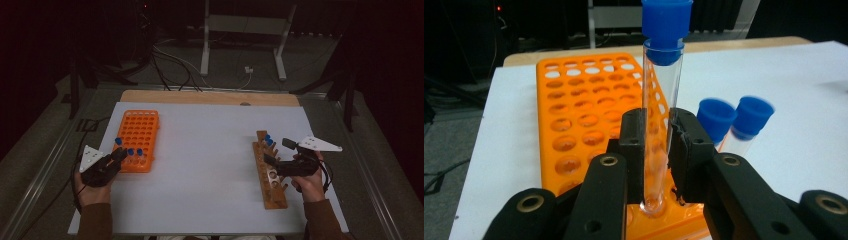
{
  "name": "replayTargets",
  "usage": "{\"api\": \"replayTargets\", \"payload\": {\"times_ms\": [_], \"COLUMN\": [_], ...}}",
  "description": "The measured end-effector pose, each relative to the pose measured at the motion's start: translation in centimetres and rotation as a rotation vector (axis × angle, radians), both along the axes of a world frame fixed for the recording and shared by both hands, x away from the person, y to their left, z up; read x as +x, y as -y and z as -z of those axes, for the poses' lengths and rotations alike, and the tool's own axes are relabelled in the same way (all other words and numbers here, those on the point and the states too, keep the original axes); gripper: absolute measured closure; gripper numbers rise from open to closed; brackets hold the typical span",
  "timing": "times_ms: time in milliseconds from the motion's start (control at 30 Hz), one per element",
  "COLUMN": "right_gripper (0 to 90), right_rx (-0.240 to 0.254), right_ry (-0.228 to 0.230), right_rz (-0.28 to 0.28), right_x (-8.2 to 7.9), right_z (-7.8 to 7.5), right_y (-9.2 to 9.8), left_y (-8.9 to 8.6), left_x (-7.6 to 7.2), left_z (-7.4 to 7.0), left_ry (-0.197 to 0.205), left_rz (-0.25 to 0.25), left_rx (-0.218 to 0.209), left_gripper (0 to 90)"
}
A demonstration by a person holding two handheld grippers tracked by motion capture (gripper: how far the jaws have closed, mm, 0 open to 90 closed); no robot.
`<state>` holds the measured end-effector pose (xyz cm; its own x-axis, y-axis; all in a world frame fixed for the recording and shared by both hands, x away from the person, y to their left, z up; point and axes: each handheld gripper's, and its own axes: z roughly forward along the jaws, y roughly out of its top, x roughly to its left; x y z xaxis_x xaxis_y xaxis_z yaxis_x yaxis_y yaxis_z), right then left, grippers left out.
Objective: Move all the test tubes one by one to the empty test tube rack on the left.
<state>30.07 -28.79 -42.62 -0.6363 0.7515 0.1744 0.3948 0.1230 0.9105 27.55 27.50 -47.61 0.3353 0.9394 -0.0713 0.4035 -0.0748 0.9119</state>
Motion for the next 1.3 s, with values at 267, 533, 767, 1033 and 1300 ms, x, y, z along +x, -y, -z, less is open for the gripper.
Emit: {"api": "replayTargets", "payload": {"times_ms": [267, 533, 767, 1033, 1300], "right_gripper": [0.0, 0.0, 0.0, 0.0, 0.0], "right_rx": [0.0, 0.001, -0.001, 0.0, 0.0], "right_ry": [0.0, -0.001, -0.003, -0.004, -0.003], "right_rz": [-0.003, -0.006, -0.009, -0.01, -0.01], "right_x": [0.0, -0.1, -0.1, -0.1, -0.1], "right_z": [0.0, 0.0, 0.2, 0.2, 0.2], "right_y": [0.0, -0.1, -0.2, -0.2, -0.2], "left_y": [0.2, 0.6, 0.7, 1.1, 1.1], "left_x": [0.4, 0.6, 0.4, 0.3, 0.2], "left_z": [1.0, 1.4, 1.6, 1.9, 1.8], "left_ry": [-0.069, -0.11, -0.119, -0.143, -0.149], "left_rz": [0.006, 0.011, 0.003, 0.002, 0.0], "left_rx": [0.02, 0.058, 0.063, 0.099, 0.107], "left_gripper": [78.3, 78.4, 78.5, 78.4, 78.4]}}
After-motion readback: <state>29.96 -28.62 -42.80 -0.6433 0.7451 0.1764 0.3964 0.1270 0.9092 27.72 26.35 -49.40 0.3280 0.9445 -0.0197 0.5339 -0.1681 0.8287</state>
